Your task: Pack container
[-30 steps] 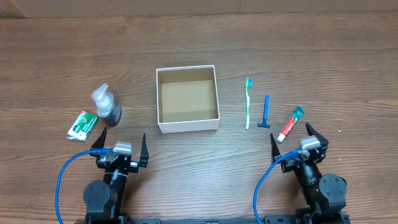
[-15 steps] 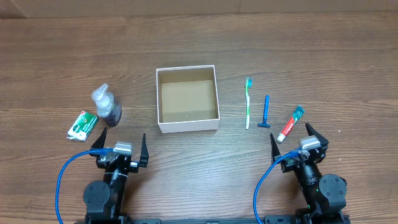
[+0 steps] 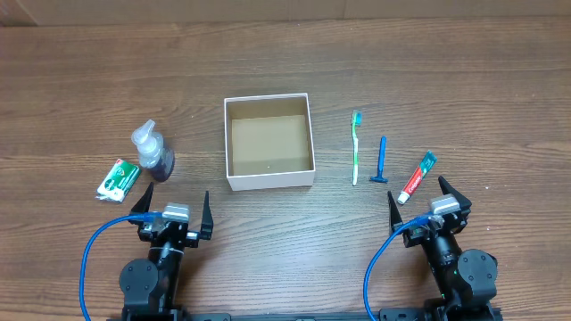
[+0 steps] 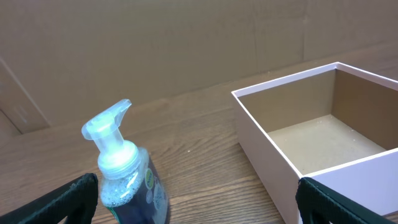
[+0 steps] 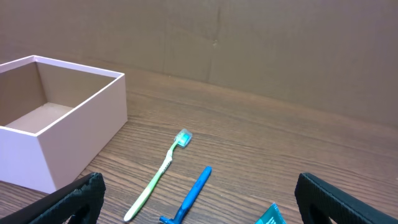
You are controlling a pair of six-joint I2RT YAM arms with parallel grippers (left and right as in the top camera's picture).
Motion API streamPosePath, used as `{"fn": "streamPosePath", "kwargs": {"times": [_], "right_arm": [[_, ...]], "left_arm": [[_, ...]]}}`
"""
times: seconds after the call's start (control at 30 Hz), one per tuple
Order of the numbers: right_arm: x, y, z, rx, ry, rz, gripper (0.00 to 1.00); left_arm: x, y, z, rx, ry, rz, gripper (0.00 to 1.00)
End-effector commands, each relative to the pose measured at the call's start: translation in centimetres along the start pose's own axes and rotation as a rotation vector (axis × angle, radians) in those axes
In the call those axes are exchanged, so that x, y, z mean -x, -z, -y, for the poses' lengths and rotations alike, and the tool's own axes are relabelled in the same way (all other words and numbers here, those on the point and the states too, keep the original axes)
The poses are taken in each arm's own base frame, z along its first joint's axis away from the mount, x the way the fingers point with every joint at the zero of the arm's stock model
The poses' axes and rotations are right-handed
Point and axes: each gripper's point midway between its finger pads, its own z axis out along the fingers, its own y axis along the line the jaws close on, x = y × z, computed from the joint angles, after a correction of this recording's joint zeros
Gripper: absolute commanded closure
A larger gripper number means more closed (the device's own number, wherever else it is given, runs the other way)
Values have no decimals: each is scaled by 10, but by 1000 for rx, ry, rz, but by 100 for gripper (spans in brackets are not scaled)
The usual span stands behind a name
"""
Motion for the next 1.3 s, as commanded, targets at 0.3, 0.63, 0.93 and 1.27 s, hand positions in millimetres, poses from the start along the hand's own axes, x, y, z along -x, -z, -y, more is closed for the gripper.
{"fn": "streamPosePath", "kwargs": {"times": [0.3,0.63,0.93,1.27], "right_arm": [[4,1,-4,21,6,19,0],[-2,1,5,-31,-279,-23,0],[36,12,9,-37,-403,-170,0],[72,-13,16,-44,-434,-556,0]], "left_arm": [[0,0,1,-5,-8,6,0],[-3,4,-14,85,350,-32,0],[63,34,-42,175,352,-137,0],[113,17,-61,194,347,-517,0]]}}
